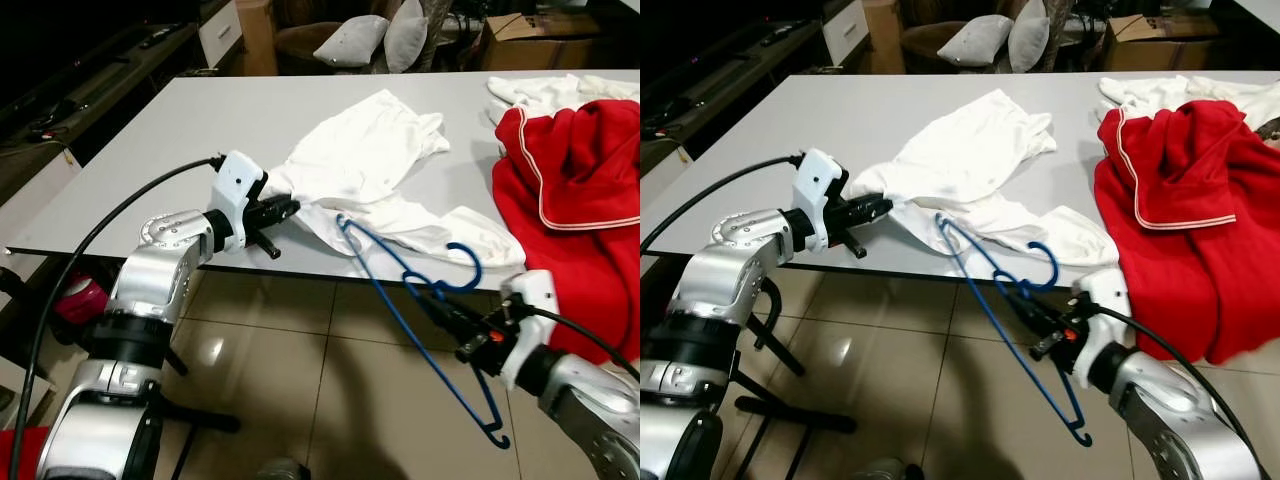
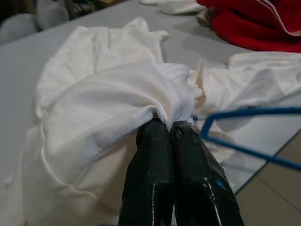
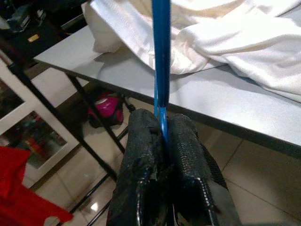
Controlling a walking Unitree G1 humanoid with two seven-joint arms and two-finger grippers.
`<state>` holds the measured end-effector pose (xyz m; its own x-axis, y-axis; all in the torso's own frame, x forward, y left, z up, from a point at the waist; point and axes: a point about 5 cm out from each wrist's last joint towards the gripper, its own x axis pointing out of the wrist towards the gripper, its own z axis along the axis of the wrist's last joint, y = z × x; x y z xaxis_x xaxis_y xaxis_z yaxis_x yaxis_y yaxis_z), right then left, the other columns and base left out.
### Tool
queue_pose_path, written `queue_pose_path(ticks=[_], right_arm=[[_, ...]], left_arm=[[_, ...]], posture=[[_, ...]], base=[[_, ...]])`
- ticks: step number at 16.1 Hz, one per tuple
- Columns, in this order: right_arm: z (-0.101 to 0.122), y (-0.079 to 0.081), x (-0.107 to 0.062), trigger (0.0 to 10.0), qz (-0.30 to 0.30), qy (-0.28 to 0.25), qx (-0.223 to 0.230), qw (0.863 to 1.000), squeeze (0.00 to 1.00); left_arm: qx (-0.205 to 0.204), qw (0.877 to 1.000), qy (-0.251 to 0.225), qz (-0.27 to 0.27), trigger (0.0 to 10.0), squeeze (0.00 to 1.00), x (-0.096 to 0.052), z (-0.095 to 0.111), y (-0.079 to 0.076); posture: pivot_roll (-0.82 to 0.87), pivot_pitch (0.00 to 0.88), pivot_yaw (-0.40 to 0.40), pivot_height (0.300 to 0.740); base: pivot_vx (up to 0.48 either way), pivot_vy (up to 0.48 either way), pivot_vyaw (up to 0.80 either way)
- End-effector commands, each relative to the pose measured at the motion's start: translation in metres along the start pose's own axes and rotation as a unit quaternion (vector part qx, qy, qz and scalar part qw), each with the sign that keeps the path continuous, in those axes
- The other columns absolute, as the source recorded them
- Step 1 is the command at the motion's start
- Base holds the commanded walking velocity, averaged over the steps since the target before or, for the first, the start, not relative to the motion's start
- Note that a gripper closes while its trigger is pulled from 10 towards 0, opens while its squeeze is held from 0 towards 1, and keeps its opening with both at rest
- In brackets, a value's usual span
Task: Hang hanger
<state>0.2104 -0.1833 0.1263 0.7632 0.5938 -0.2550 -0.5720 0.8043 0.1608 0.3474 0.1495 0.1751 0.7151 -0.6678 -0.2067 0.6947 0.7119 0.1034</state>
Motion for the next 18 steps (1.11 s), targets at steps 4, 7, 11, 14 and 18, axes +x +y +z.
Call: queue_pose_path(ticks=[4,7,11,14,18], right_arm=[[-0.003,-0.003,0.008,10.0,-0.015,0.014,0.006,1.000,0.00],[0.000,-0.009,0.015,10.0,-0.039,0.012,0.011,0.999,0.00],[-0.005,-0.011,0.019,10.0,-0.049,0.025,0.023,0.998,0.00],[-0.004,-0.010,0.021,10.0,-0.052,0.021,0.024,0.998,0.00],[0.000,-0.005,0.028,10.0,-0.040,0.010,0.023,0.999,0.00]], left_arm=[[-0.011,0.999,0.027,0.015,0.0,0.00,-0.009,-0.015,-0.002],[0.015,0.997,0.079,0.022,3.6,0.00,-0.011,-0.038,-0.003],[0.022,0.993,0.107,0.047,10.0,0.00,-0.014,-0.052,0.001],[0.028,0.993,0.107,0.031,10.0,1.00,-0.018,-0.053,0.001],[0.088,0.992,0.092,-0.013,10.0,1.00,-0.022,-0.046,0.000]], posture=[[0.03,0.000,0.121,0.740],[0.03,0.000,0.125,0.740],[0.03,0.000,0.126,0.740],[0.03,0.000,0.126,0.740],[0.04,0.000,0.117,0.740]], base=[[0.000,0.000,0.00],[0.000,0.000,0.00],[0.000,0.000,0.00],[0.000,0.000,0.00],[0.000,0.000,0.00]])
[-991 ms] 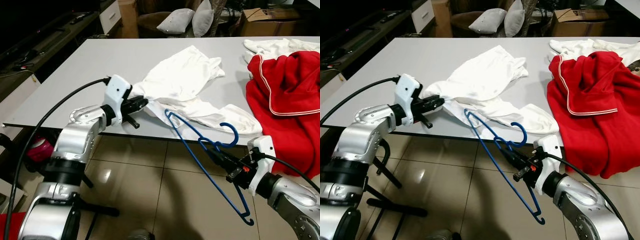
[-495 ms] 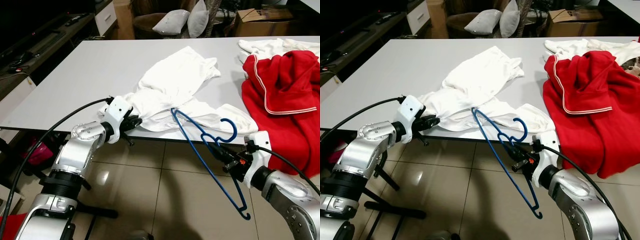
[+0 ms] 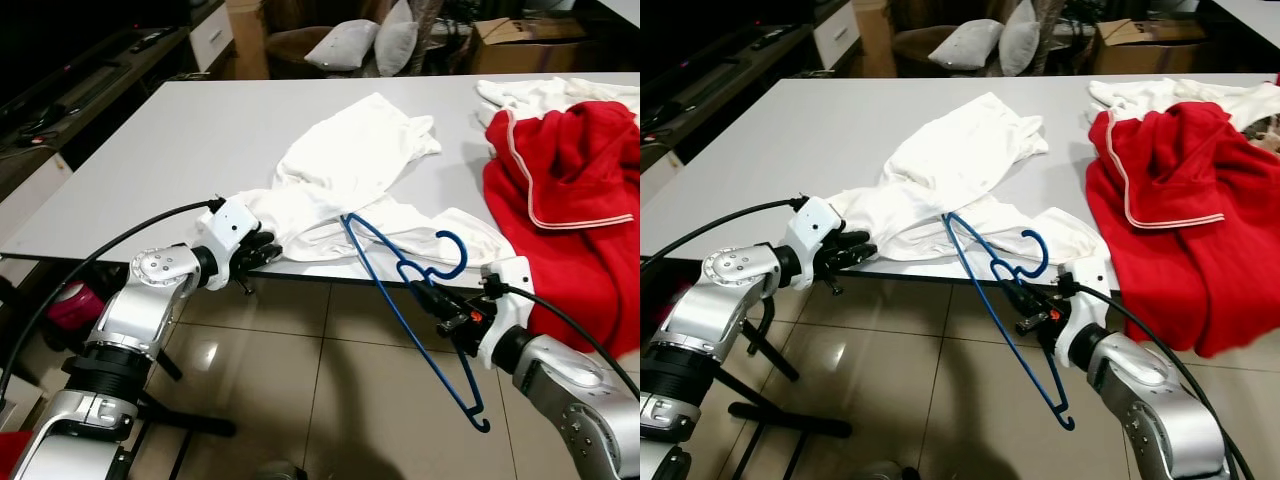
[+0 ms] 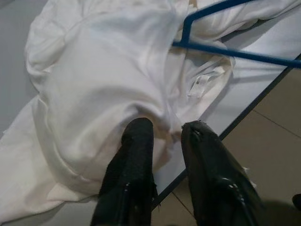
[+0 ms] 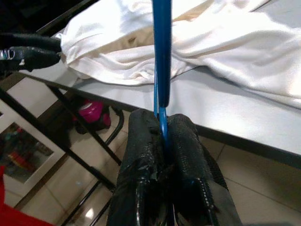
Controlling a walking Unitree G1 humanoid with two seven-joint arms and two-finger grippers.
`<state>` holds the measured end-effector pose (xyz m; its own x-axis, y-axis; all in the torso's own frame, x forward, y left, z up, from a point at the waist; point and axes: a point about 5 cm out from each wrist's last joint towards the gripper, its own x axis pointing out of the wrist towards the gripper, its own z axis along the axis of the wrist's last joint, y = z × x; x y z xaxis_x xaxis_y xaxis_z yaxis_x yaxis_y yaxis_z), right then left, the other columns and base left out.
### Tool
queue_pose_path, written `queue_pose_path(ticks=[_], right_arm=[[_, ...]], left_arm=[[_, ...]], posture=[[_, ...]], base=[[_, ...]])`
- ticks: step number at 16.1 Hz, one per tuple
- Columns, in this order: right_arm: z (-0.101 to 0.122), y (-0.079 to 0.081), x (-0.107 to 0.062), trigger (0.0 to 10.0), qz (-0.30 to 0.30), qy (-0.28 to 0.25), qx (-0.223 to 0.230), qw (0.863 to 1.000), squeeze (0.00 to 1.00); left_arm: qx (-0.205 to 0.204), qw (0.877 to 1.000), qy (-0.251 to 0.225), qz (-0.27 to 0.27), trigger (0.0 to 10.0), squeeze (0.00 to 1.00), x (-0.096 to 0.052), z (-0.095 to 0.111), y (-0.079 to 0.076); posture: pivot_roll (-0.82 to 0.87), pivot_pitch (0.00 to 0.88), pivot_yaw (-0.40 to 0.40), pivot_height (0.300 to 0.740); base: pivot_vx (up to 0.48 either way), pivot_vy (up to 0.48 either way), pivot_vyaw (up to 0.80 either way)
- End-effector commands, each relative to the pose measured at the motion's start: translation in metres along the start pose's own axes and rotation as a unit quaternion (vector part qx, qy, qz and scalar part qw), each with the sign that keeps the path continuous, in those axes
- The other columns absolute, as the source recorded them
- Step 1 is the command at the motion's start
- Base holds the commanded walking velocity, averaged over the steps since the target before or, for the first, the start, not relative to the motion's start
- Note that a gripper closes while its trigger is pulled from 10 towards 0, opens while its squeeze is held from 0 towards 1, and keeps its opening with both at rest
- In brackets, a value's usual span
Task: Hang hanger
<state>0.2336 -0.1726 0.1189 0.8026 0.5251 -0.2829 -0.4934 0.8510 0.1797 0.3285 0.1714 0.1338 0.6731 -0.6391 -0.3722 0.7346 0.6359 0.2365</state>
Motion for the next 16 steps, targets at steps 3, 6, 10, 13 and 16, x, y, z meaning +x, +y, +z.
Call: queue_pose_path(ticks=[3,6,10,13,16], right_arm=[[0.000,0.007,0.006,10.0,0.013,0.000,0.001,1.000,0.00],[0.002,0.012,0.007,10.0,0.016,-0.010,0.002,1.000,0.00],[0.019,0.015,0.011,10.0,0.023,-0.068,-0.005,0.997,0.00],[0.025,0.019,0.015,10.0,0.045,-0.086,-0.012,0.995,0.00],[0.026,0.021,0.020,10.0,0.056,-0.088,-0.016,0.994,0.00]], left_arm=[[0.041,0.997,0.013,-0.067,10.0,1.00,-0.006,-0.001,-0.003],[0.050,0.997,0.021,-0.058,10.0,1.00,-0.008,-0.004,0.003],[0.011,0.998,-0.035,-0.041,10.0,1.00,-0.005,0.005,0.006],[-0.001,0.998,-0.067,-0.022,10.0,1.00,-0.010,0.007,0.014],[-0.001,0.998,-0.065,-0.017,10.0,1.00,-0.019,0.003,0.019]], posture=[[0.04,0.000,0.126,0.740],[0.04,0.004,0.138,0.740],[0.03,0.000,0.143,0.740],[0.04,0.000,0.129,0.740],[0.04,0.000,0.117,0.740]], base=[[0.000,0.000,0.00],[0.000,0.000,0.00],[0.000,0.000,0.00],[0.000,0.000,0.00],[0.000,0.000,0.00]])
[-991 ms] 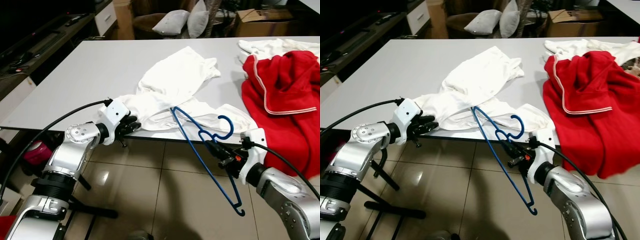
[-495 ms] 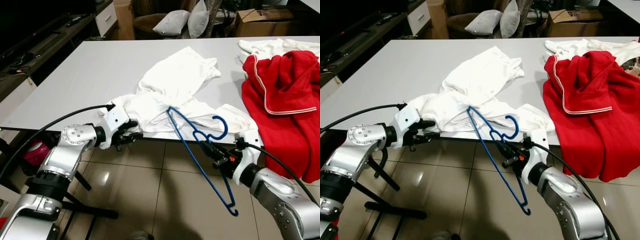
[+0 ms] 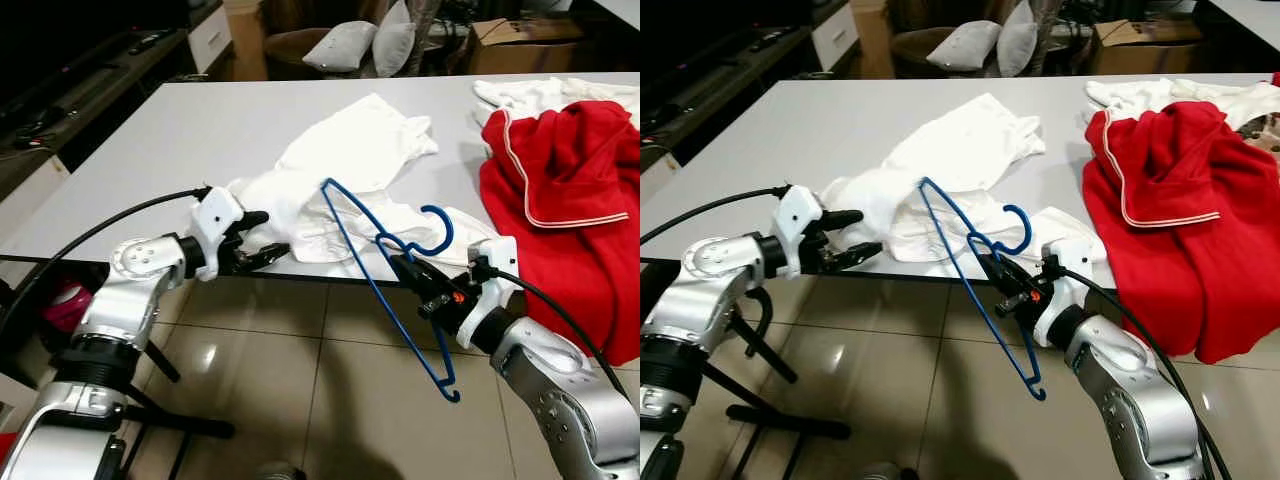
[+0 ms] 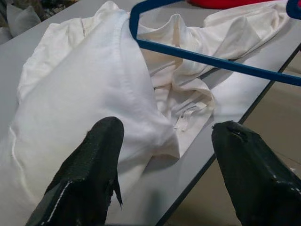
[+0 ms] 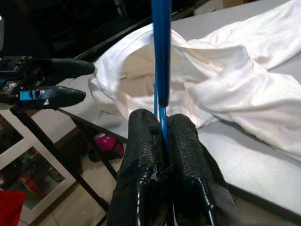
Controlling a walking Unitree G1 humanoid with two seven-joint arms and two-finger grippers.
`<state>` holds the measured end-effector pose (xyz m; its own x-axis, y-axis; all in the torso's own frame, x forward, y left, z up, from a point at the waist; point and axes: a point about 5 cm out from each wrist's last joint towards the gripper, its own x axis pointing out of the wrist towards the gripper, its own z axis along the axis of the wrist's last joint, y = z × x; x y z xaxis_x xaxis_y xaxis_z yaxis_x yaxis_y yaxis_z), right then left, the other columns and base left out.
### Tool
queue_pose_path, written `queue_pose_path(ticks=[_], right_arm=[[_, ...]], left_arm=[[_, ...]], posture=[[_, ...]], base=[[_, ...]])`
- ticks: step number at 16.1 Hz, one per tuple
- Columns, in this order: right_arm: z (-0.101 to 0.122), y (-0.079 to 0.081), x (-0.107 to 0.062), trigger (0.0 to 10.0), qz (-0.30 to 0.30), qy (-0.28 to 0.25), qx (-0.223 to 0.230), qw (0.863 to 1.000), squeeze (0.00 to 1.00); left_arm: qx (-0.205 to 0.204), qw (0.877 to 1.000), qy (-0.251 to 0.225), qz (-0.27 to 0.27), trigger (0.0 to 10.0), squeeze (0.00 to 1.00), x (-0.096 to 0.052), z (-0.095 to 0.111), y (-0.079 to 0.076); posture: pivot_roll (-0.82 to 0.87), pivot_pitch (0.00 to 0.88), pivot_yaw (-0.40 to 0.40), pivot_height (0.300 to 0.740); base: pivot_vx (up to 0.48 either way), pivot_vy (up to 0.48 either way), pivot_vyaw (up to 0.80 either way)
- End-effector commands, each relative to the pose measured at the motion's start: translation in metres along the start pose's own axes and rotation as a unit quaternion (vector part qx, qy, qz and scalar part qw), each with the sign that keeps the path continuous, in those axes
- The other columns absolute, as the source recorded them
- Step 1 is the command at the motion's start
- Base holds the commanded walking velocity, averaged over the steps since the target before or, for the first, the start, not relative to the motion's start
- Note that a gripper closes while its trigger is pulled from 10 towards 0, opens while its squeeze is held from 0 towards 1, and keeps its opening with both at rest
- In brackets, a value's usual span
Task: Hang hanger
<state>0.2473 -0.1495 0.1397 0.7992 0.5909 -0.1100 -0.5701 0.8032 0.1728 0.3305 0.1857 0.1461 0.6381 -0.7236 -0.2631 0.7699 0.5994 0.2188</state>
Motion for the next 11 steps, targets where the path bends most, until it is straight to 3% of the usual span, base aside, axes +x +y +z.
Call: queue_pose_path(ticks=[1,4,5,6,8,11], right_arm=[[0.002,0.004,0.005,10.0,0.015,-0.006,-0.004,1.000,0.00],[0.001,0.004,0.007,10.0,0.021,-0.003,-0.006,1.000,0.00],[0.000,0.004,0.009,10.0,0.026,-0.003,-0.006,1.000,0.00],[0.000,0.004,0.009,10.0,0.027,-0.003,-0.007,1.000,0.00],[0.000,0.005,0.011,10.0,0.030,-0.004,-0.007,1.000,0.00],[0.000,0.007,0.010,10.0,0.031,-0.006,-0.007,0.999,0.00]], left_arm=[[-0.004,1.000,-0.005,0.016,10.0,1.00,-0.011,0.000,0.008],[-0.020,0.999,-0.042,-0.005,10.0,1.00,-0.014,0.011,0.007],[-0.036,0.995,-0.094,0.018,10.0,1.00,-0.006,0.028,0.008],[-0.038,0.994,-0.101,0.022,10.0,1.00,-0.005,0.030,0.009],[0.008,0.997,-0.071,0.011,10.0,1.00,0.020,0.030,-0.008],[0.039,0.998,-0.030,0.042,10.0,1.00,0.036,0.021,-0.016]], posture=[[0.04,0.000,0.111,0.740],[0.05,0.000,0.103,0.740],[0.05,0.000,0.101,0.740],[0.05,0.000,0.101,0.740],[0.05,0.000,0.103,0.740],[0.04,0.000,0.114,0.740]], base=[[0.000,0.000,0.00],[0.000,0.000,0.00],[0.000,0.000,0.00],[0.000,0.000,0.00],[0.000,0.000,0.00],[0.000,0.000,0.00]])
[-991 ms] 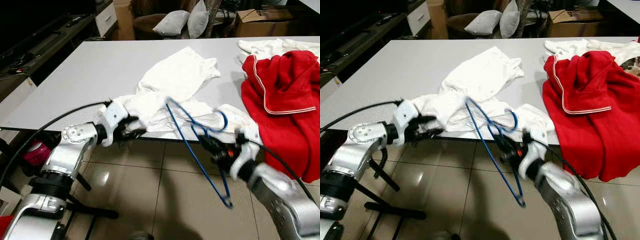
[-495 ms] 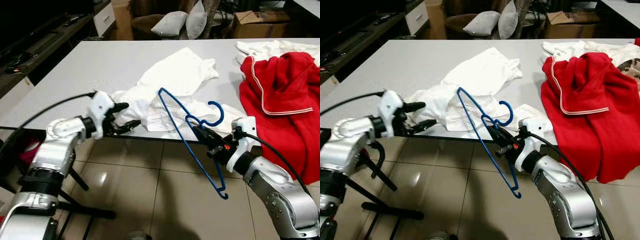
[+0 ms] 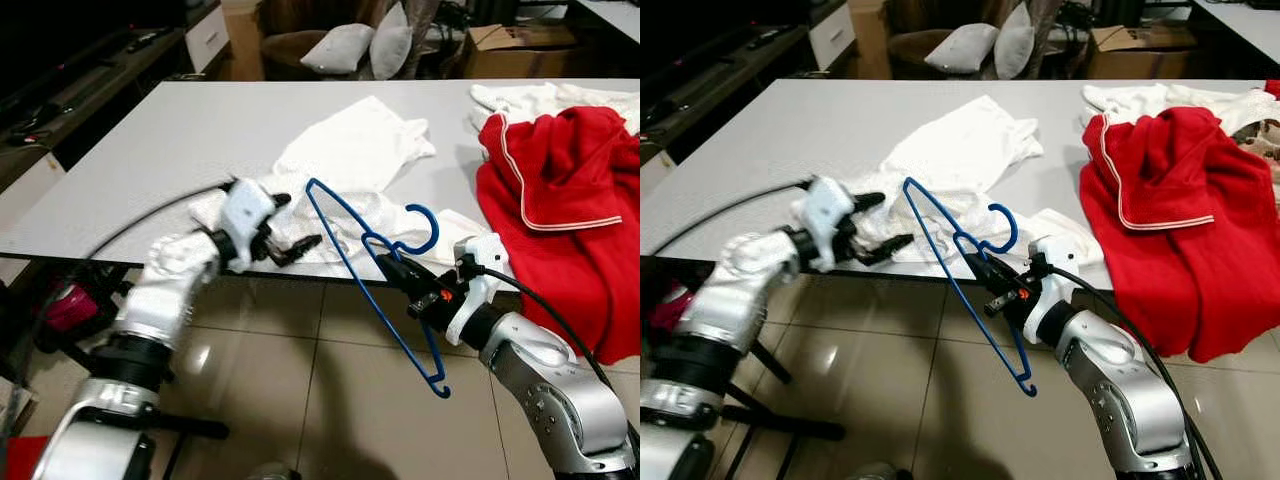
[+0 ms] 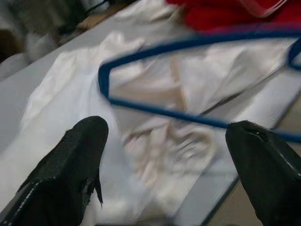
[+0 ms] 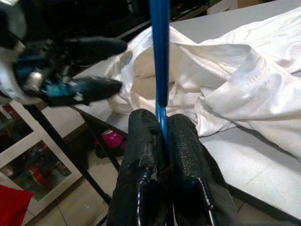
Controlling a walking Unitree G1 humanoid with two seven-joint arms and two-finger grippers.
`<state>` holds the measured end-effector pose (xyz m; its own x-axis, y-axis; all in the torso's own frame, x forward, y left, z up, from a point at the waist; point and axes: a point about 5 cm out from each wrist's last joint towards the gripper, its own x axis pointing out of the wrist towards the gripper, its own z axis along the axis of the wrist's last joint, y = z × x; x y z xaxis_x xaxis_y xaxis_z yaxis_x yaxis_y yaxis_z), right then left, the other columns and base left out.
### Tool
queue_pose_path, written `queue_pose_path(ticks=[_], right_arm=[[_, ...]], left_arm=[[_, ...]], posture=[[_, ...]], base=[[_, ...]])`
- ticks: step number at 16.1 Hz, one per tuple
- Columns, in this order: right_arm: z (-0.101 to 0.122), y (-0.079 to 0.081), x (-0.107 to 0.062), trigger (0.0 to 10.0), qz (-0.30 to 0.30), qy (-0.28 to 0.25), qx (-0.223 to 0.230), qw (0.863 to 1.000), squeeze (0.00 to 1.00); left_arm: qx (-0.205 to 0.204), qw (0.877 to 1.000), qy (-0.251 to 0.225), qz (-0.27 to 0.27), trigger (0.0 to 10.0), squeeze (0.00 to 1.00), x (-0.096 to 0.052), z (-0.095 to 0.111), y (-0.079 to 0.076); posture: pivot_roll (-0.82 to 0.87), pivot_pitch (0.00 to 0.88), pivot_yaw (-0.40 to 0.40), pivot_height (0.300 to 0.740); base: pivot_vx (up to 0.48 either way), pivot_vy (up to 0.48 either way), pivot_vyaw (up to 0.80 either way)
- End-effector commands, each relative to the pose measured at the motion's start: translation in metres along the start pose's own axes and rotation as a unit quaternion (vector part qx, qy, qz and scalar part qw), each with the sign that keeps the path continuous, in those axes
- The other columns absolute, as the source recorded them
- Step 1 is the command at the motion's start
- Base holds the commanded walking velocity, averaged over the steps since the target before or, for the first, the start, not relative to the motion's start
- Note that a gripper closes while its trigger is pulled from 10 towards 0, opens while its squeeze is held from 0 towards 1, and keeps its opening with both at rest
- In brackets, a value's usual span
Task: Hang hanger
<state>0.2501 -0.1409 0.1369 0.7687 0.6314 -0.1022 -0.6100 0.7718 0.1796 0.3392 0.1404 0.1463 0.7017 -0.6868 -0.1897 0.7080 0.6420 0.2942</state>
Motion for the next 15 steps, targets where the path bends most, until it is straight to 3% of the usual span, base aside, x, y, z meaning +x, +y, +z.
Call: queue_pose_path(ticks=[1,3,6,9,11,12,13,14,15], right_arm=[[0.003,0.002,0.002,10.0,0.005,-0.008,-0.008,1.000,0.00],[0.003,0.002,0.001,10.0,0.004,-0.009,-0.008,1.000,0.00],[0.004,0.004,0.001,10.0,0.008,-0.011,-0.008,1.000,0.00],[0.003,0.005,0.000,10.0,0.011,-0.010,-0.008,1.000,0.00],[0.004,0.005,0.000,10.0,0.010,-0.011,-0.008,1.000,0.00],[0.004,0.005,0.000,10.0,0.009,-0.011,-0.008,1.000,0.00],[0.004,0.005,0.000,10.0,0.009,-0.011,-0.008,1.000,0.00],[0.004,0.005,0.000,10.0,0.008,-0.011,-0.008,1.000,0.00],[0.004,0.004,0.000,10.0,0.007,-0.011,-0.009,1.000,0.00]], left_arm=[[0.023,0.999,0.007,0.034,10.0,1.00,0.000,0.003,0.008],[0.009,0.998,0.004,0.068,10.0,1.00,0.003,0.001,0.009],[0.045,0.990,0.014,0.137,10.0,1.00,0.012,-0.004,0.013],[0.042,0.990,0.018,0.130,10.0,1.00,0.019,-0.006,0.006],[0.038,0.991,0.020,0.127,10.0,0.51,0.021,-0.007,0.004],[0.040,0.990,0.022,0.134,6.6,0.09,0.021,-0.009,0.004],[0.040,0.989,0.022,0.138,2.9,0.00,0.021,-0.009,0.004],[0.045,0.989,0.025,0.142,0.0,0.00,0.023,-0.011,0.003],[0.044,0.988,0.024,0.143,0.0,0.00,0.023,-0.011,0.003]], posture=[[0.04,0.000,0.119,0.740],[0.04,0.000,0.122,0.740],[0.04,0.000,0.119,0.740],[0.04,0.000,0.119,0.740],[0.04,0.000,0.125,0.740],[0.04,0.000,0.125,0.740],[0.04,0.000,0.125,0.740],[0.03,0.000,0.126,0.740],[0.03,0.000,0.126,0.740]], base=[[0.000,0.000,0.00],[0.000,0.000,0.00],[0.000,0.000,0.00],[0.000,0.000,0.00],[0.000,0.000,0.00],[0.000,0.000,0.00],[0.000,0.000,0.00],[0.000,0.000,0.00],[0.000,0.000,0.00]])
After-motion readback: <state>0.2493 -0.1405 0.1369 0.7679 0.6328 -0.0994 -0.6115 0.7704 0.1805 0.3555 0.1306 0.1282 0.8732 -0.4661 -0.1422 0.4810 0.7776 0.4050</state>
